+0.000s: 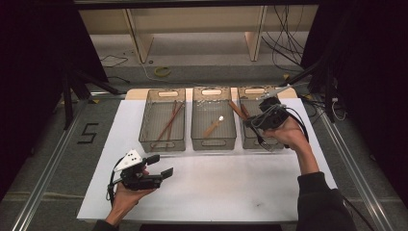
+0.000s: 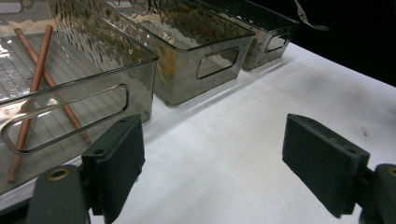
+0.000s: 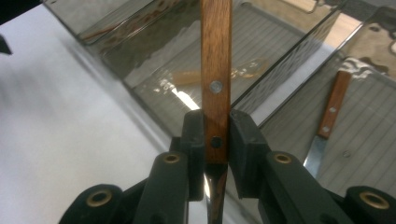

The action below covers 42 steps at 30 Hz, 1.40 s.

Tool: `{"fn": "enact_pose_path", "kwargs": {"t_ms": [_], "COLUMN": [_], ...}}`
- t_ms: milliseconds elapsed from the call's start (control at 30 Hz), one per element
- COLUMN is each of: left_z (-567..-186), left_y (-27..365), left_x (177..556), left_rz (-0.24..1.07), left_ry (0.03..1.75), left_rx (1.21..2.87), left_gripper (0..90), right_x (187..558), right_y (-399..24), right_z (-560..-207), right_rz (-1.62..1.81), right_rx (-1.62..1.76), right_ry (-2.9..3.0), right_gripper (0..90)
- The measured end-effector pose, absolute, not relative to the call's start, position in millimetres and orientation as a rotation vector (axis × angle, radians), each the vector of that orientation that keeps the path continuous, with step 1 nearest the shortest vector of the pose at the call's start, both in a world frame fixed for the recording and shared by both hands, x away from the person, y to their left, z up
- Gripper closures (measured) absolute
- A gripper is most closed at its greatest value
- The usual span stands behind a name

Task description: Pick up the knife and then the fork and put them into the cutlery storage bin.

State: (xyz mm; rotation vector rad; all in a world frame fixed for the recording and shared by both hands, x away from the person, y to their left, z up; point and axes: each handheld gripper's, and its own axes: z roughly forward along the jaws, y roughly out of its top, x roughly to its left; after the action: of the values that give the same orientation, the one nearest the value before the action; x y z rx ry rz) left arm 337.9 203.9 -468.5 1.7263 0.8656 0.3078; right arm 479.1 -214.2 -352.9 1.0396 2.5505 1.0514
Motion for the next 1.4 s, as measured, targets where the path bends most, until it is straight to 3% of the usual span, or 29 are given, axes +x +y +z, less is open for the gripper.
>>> {"fn": "enact_pose_path", "kwargs": {"t_ms": [1400], "left_z": [-468.4], "left_y": [204.9], "left_x": [338.4], "left_rz": [0.312], "left_ry": [0.869], "left_rx": [1.716], "left_gripper": [20.2], "right_x": [544.2], "right_y": [-250.7], "right_z": [-350.5], "right_rz": [1.095], "right_rx": [1.379], "right_ry": [2.316], "right_gripper": [77.8]}}
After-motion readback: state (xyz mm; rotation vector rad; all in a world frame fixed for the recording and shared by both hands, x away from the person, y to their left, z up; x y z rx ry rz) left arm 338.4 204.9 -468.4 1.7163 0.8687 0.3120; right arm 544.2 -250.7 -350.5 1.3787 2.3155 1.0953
